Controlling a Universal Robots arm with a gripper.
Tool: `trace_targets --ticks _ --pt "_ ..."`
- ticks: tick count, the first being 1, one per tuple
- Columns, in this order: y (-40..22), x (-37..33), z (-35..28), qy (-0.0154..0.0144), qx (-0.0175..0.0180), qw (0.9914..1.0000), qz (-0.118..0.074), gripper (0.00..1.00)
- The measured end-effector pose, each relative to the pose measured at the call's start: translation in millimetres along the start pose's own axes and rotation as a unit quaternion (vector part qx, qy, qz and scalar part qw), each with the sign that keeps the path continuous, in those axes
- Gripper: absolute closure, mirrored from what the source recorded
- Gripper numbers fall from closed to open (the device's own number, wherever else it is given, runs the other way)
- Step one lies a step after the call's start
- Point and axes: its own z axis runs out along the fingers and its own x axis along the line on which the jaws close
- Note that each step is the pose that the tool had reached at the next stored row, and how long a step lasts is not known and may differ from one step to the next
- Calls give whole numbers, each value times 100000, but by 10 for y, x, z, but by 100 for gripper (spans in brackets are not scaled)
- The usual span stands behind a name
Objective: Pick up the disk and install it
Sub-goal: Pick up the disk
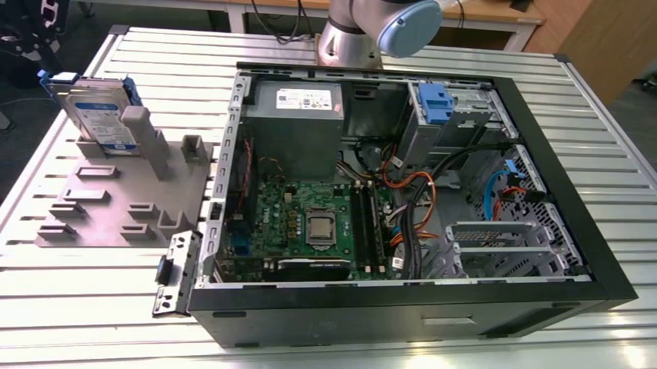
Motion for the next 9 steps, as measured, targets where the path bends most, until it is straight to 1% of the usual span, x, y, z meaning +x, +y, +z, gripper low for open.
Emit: trace_targets --ticks 3,5,9 --pt "-1 0 15 -69 201 99990 -1406 89" --pt "2 -5 20 -82 251 99976 -2169 89" --pt "30 -23 26 -69 255 99963 -2698 89"
